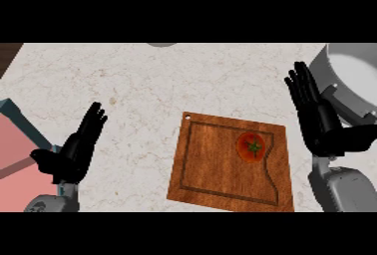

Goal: Pick the tomato from the cutting board and place it in the pot

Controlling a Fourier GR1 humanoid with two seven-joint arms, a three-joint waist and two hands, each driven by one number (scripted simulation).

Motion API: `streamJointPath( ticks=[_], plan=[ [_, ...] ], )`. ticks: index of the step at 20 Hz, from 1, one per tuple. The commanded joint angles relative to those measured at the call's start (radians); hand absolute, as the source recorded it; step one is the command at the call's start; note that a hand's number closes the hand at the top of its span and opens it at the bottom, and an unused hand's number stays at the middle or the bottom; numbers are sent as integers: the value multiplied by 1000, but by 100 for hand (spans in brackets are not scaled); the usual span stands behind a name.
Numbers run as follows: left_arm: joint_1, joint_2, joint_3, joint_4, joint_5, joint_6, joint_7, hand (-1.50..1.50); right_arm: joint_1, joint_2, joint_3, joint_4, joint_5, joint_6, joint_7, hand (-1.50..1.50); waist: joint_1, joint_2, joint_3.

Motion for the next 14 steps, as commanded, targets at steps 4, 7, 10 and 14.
streamJointPath(
  ticks=[4, 7, 10, 14],
  plan=[
    [-107, 6, 26, -45, -15, 21, -26, 0, -233, -51, 110, -49, -199, 427, -69, 150, 106, -16, 5],
    [-121, 2, 33, -48, -6, 23, -24, 0, -369, -239, 88, -139, 34, 467, -193, 150, 93, -59, -10],
    [-199, -5, 51, -83, 1, 49, 6, 0, -356, -268, 61, 18, -82, 687, -386, -150, 103, 12, 9],
    [-209, -2, 63, -82, 7, 56, 17, 0, -375, -346, 53, 48, -44, 866, -642, -150, 98, 14, 9]
  ],
)
